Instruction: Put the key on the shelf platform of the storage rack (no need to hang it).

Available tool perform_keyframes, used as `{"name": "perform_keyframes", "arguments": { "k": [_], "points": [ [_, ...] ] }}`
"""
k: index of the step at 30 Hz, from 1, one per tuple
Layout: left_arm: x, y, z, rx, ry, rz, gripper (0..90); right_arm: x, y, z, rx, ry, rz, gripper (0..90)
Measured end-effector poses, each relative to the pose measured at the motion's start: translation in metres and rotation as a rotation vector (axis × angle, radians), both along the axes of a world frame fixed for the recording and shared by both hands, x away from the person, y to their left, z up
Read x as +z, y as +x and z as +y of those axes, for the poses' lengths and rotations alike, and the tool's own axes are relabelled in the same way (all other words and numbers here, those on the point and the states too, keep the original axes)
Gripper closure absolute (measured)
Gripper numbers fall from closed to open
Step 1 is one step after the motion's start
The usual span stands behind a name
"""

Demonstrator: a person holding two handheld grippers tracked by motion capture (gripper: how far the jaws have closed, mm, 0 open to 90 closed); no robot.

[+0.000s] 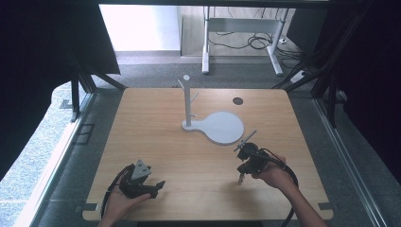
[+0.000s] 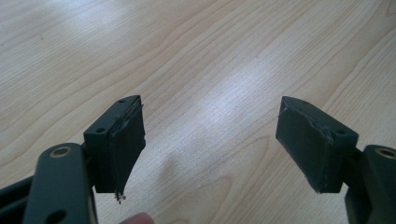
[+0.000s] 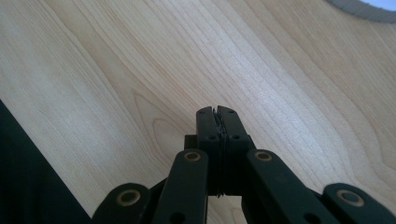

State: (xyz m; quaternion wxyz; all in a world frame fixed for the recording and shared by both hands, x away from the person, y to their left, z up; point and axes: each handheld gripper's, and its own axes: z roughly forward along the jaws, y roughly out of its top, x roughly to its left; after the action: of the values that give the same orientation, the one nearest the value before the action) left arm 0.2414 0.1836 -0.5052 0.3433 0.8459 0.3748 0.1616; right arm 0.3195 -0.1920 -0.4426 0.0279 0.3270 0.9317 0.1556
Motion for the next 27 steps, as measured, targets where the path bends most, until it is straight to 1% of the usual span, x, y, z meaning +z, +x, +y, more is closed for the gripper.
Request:
{"name": "perform_keyframes", "arguments": {
  "k": [11, 16, 22, 27],
  "points": [
    [0.0, 0.0, 0.0, 0.001, 0.001, 0.001, 24.0, 0.013, 0.004, -0.002, -0.006, 0.018, -0.02, 89.7],
    [0.0, 0.0, 0.001, 0.003, 0.0, 0.002, 24.0, 0.016, 0.006, -0.003, -0.009, 0.022, -0.026, 89.7],
    [0.0, 0.0, 0.001, 0.003, 0.001, 0.002, 24.0, 0.021, 0.01, -0.004, -0.011, 0.043, -0.038, 89.6],
    [-0.001, 0.001, 0.001, 0.001, 0.003, 0.003, 24.0, 0.025, 0.014, -0.003, -0.017, 0.044, -0.048, 89.7]
  ]
}}
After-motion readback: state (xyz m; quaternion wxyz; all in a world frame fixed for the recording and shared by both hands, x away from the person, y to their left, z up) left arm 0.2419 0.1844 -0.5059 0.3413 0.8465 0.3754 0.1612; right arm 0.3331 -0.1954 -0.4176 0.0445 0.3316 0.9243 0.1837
